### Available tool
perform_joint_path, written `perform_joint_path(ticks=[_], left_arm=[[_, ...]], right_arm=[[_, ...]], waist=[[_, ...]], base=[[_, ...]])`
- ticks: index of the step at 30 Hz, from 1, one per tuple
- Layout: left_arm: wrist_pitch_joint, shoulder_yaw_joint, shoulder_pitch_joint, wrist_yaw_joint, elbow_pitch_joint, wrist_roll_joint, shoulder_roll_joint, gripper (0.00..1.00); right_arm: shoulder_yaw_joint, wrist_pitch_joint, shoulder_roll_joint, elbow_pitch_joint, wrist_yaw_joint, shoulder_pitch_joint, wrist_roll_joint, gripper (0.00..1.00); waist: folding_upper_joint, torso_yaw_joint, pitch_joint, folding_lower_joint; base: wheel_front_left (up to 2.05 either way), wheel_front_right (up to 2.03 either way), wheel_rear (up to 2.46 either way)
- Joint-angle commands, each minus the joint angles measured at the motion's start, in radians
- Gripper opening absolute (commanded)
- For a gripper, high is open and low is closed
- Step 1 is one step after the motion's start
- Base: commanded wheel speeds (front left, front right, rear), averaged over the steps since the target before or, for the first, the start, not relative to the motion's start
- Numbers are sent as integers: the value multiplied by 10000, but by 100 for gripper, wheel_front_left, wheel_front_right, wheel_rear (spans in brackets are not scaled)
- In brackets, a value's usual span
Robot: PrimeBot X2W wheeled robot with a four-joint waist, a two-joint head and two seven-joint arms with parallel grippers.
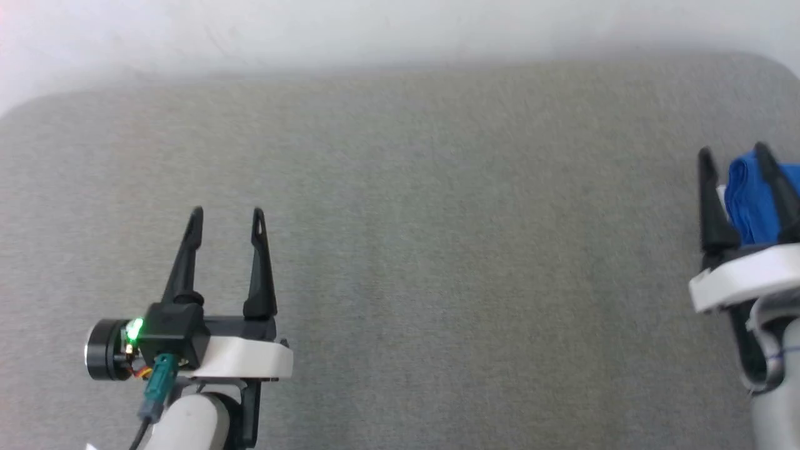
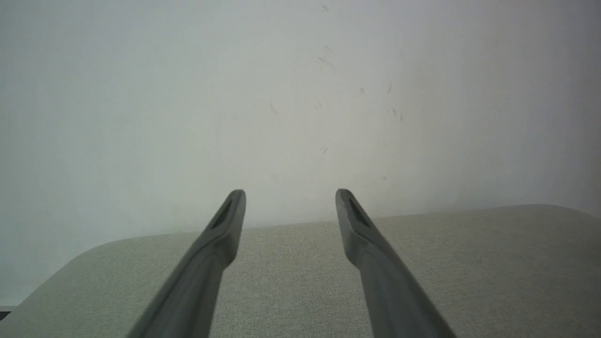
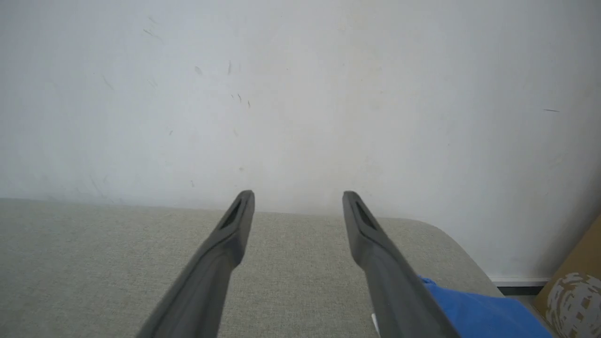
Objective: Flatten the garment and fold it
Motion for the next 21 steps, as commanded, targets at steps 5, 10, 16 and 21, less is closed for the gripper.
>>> perform_joint_path(ticks=[5, 10, 16, 21], left_arm=[[-44, 53, 186, 111, 595, -32, -110, 100], [-46, -88, 498, 26, 783, -50, -199, 100], [-47, -206, 1023, 17, 588, 184, -361, 100], [-48, 2, 1331, 31, 370, 323, -546, 100]], right_arm=[[-110, -81, 691, -802, -21, 894, -747, 100], [-207, -431, 1191, -1254, -21, 1756, -1249, 100], [-345, -703, 1366, -1115, -21, 2431, -994, 100], [-283, -1032, 1372, -787, -21, 2425, -734, 100]], waist=[[0, 472, -612, 2], [0, 512, -700, 2], [0, 439, -651, 2], [0, 317, -518, 2]], base=[[0, 0, 0], [0, 0, 0], [0, 0, 0], [0, 0, 0]])
